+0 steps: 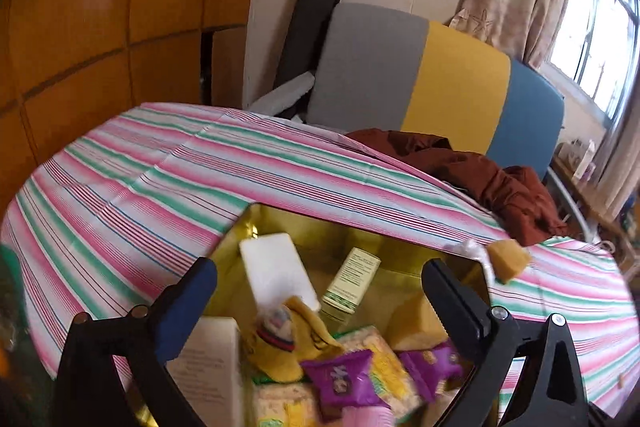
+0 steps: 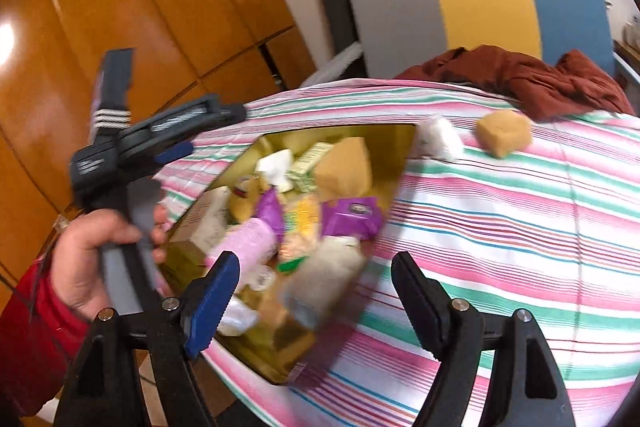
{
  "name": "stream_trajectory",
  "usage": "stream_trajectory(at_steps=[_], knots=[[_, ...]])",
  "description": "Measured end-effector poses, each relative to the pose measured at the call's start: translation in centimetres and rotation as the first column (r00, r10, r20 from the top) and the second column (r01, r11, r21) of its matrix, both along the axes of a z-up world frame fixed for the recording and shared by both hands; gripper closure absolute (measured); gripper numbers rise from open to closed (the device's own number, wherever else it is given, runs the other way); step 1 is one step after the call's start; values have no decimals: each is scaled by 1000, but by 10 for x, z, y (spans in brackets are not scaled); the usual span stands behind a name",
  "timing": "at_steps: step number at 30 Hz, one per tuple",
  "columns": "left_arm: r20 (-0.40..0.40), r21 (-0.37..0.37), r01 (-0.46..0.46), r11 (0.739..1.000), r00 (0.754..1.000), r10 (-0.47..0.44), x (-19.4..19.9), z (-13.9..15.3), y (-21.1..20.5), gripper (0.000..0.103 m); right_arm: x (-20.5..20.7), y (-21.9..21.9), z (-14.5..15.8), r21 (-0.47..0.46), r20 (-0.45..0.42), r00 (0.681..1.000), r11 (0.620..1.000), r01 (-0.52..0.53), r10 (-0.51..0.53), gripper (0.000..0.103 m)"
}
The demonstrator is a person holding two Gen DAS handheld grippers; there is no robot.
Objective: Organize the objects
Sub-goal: 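Release the roller into the tray with the right tool while the left tool releases the box, then move both tools toward the wrapped white ball and yellow sponge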
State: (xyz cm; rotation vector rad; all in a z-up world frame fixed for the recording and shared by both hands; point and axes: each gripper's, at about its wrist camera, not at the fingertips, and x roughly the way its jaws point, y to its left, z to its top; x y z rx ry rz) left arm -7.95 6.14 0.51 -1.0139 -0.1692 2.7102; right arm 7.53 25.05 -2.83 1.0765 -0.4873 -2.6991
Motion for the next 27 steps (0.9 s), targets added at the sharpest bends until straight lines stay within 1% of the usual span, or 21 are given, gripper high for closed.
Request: stream_trajectory(at_steps=[3,5,7,14,17,20,22,24,27], knots=[[13,26,29,999,999,-30,6,0,10,0,4,14,-4,-21,17,999,999,28,-28,23],[10,13,56,998,998,-57,13,-1,20,0,4,20,-7,-28,19,999,999,37,-36,23],[8,-2,81,997,997,-81,19,-1,31,0,10,26,-7,-18,19,999,999,49,-49,23],[26,2,180,984,983,-180,36,1,67,0,14,43,-14,13,28,995,995,99,-99,23],[35,22,213,977,976,-214,42,2,79,0,14,53,-18,22,36,991,991,130,-131,23],[45,23,231,973,972,-232,42,4,92,0,14,65,-24,28,52,986,987,157,-159,23],[45,32,250,968,967,-252,43,6,100,0,12,73,-29,26,63,983,985,170,-171,23],[36,37,263,964,964,-264,43,10,107,0,5,81,-31,46,67,981,983,179,-182,23],[15,45,252,967,967,-253,43,14,109,0,-17,93,-30,77,49,983,982,173,-177,32]])
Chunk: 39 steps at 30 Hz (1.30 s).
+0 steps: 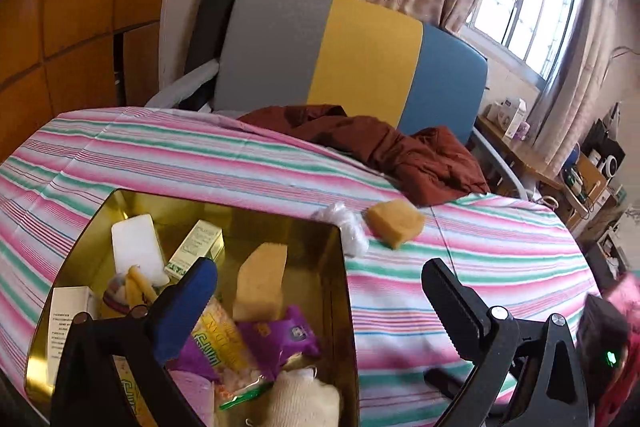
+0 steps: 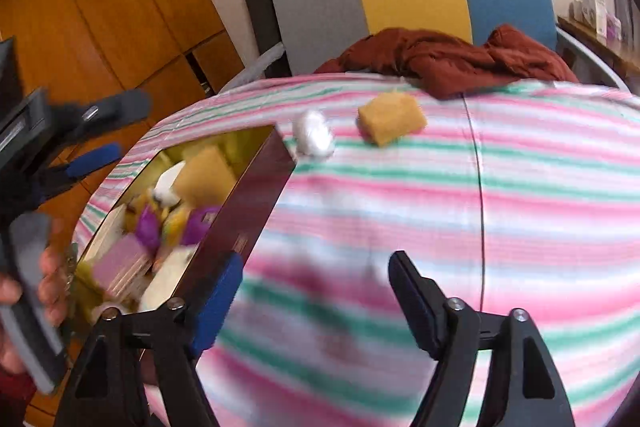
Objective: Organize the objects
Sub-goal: 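Move both tools toward the wrapped white ball and yellow sponge, then grasp the plastic-wrapped white ball with the right tool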
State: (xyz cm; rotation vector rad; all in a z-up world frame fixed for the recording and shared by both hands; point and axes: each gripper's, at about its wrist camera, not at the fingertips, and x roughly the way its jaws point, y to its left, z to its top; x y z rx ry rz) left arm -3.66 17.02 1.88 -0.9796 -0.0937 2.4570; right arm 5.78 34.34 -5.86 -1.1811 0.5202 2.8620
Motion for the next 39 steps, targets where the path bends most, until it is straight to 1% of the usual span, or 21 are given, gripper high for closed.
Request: stream_trajectory(at_steps=[3,4,5,7,10,12,14,16,18,19,20,22,26,30,32,34,35,37,39], knots=[[10,19,-28,999,1000,27,-3,-3,-5,0,-34,12,1,2,-13,1000,1000,-2,2,39],[17,20,-40,999,999,39,-4,-5,-7,0,-48,15,1,1,-12,1000,1000,-4,4,43],[30,18,-61,998,998,61,-5,-8,-11,0,-61,17,0,0,-7,1000,1000,-10,10,45],[62,35,-62,997,996,60,-9,-13,-17,0,-88,17,-4,13,6,1000,999,-30,30,45],[81,29,-82,996,994,79,-12,-19,-26,0,-122,18,-12,50,41,998,998,-39,37,45],[87,36,-77,996,993,74,-14,-20,-32,0,-138,18,-17,45,49,997,997,-57,54,45],[88,28,-94,995,992,92,-15,-21,-36,0,-151,18,-23,47,63,996,996,-74,71,45],[95,36,-97,995,991,93,-17,-22,-38,0,-160,17,-28,37,70,994,996,-87,84,45],[97,37,-107,994,990,103,-20,-21,-38,0,-168,18,-35,29,98,992,996,-87,84,56],[102,38,-106,994,990,101,-21,-21,-36,0,-169,19,-39,15,107,991,996,-85,82,68],[107,40,-99,994,990,94,-22,-20,-33,0,-168,20,-42,1,109,991,997,-80,79,69],[102,38,-95,995,991,90,-22,-18,-27,0,-159,24,-42,-33,85,993,996,-81,84,72],[81,26,-53,998,995,51,-22,-14,-1,0,-129,35,-37,-30,59,995,997,-75,77,72],[76,-3,12,1000,997,-12,-21,-14,39,0,-92,55,-33,13,66,996,998,-65,64,72],[72,-37,48,998,996,-45,-22,-16,64,0,-74,69,-31,36,69,996,998,-55,52,72],[73,-44,79,996,994,-76,-22,-18,85,0,-58,87,-31,55,74,997,998,-26,21,72],[68,-63,88,994,994,-84,-23,-20,99,0,-52,97,-32,70,78,997,998,-3,-2,72],[91,-80,101,992,991,-94,-28,-25,118,0,-39,119,-32,101,84,995,994,52,-60,72],[99,-89,110,990,990,-101,-32,-32,138,0,-30,138,-32,128,83,989,986,110,-121,72]])
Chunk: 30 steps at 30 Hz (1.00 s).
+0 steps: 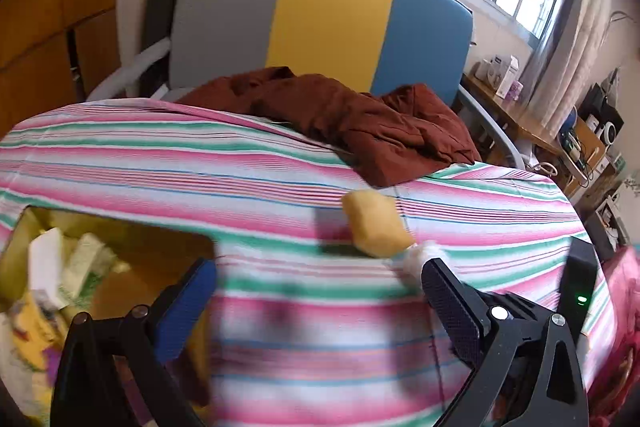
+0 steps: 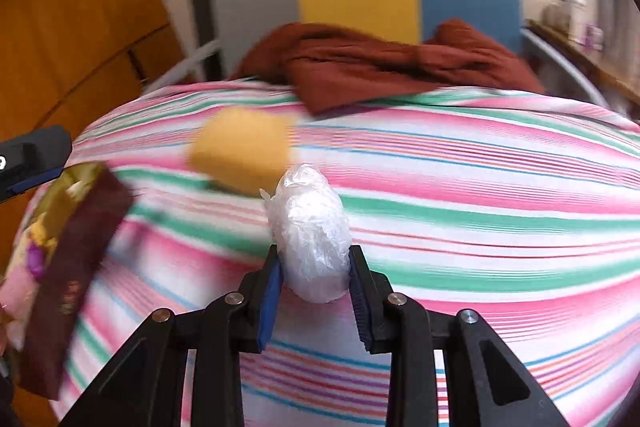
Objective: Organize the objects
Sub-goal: 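Grasp the plastic-wrapped white ball with the right tool, then grasp the yellow sponge with the left tool while the right tool holds the ball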
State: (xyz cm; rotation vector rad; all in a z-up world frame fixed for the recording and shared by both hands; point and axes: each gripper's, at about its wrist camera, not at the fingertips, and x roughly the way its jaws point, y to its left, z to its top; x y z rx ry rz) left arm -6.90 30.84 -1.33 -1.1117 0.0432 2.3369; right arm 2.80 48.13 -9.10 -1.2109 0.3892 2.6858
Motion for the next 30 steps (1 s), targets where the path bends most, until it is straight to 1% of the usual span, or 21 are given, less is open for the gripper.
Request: stream_trajectory(at_steps=[2,7,9,12,14,16,20,22,26,29,30], knots=[[0,-45,6,999,1000,-6,-5,-9,21,0,8,17,1,22,-3,999,998,50,-50,72],[-3,-119,25,993,1000,-25,-14,-30,56,0,24,46,3,62,-20,987,985,162,-162,72],[-20,-189,15,982,1000,-19,-20,-40,71,0,30,53,2,50,-28,982,981,187,-186,72],[-43,-235,-10,972,999,0,-30,-52,83,0,31,52,2,60,-34,979,978,201,-199,72],[-28,-230,2,973,1000,-9,-37,-60,88,0,31,52,2,64,-37,979,977,204,-202,72],[-36,-217,8,976,999,-16,-40,-62,94,0,30,52,0,62,-36,978,976,210,-208,72],[-78,-213,28,977,996,-46,-39,-65,109,0,28,54,-6,52,-22,976,974,220,-219,72],[-104,-225,28,974,993,-53,-38,-67,115,0,29,55,-6,47,-29,975,974,222,-220,72],[-113,-204,48,978,991,-72,-39,-76,117,0,30,55,-6,51,-37,973,972,230,-228,72],[-86,-174,74,982,992,-90,-42,-79,116,9,29,56,-7,50,-32,973,972,231,-230,72],[-82,-164,84,983,992,-99,-42,-79,116,13,29,56,-8,49,-31,972,971,233,-232,72]])
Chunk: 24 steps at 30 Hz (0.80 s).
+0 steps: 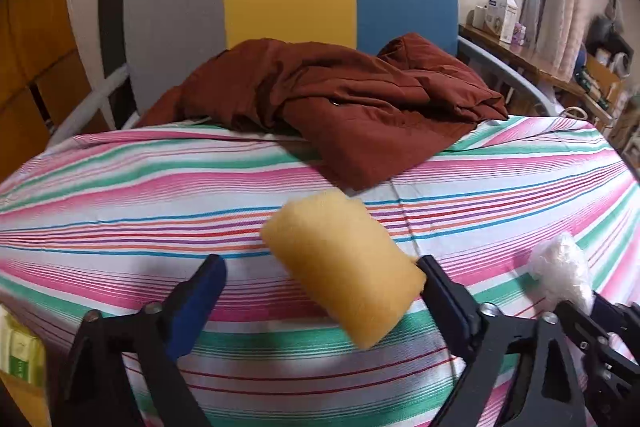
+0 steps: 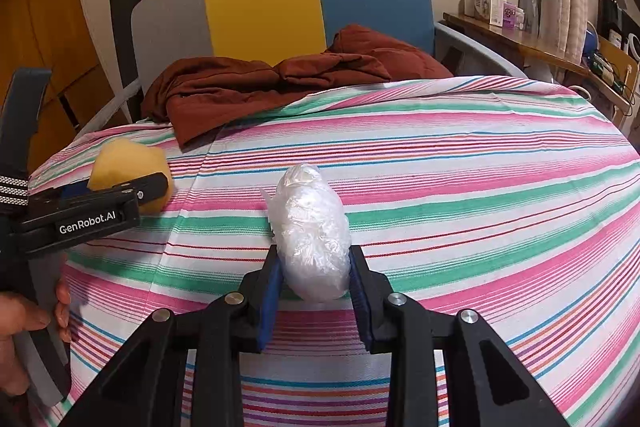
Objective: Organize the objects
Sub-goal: 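Grasp the yellow sponge with the left tool while the right tool holds the ball, then carry the sponge with the left tool while the right tool carries the ball to the tray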
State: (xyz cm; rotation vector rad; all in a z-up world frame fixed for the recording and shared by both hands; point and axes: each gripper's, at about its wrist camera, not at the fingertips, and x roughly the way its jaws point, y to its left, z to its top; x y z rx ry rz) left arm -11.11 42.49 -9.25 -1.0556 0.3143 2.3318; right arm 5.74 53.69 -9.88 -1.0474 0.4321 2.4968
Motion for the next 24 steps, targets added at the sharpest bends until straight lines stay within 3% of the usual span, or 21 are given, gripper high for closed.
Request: stream_trajectory(at_steps=[1,6,10,17,24], knots=[[3,8,13,1000,1000,-13,1,-1,1,16,0,0,0,0,0,1000,1000,2,-2,72],[-12,20,100,995,995,-100,12,1,9,51,0,-1,0,7,-4,1000,1000,4,-4,72],[-32,20,102,995,994,-101,17,2,9,55,0,-4,1,23,-5,1000,1000,2,-2,72],[-22,84,-27,996,999,29,15,3,-24,57,3,-9,6,67,-25,1000,998,9,-7,72],[-71,69,-27,997,997,32,37,7,-39,57,11,-17,14,110,-51,998,993,35,-30,72]])
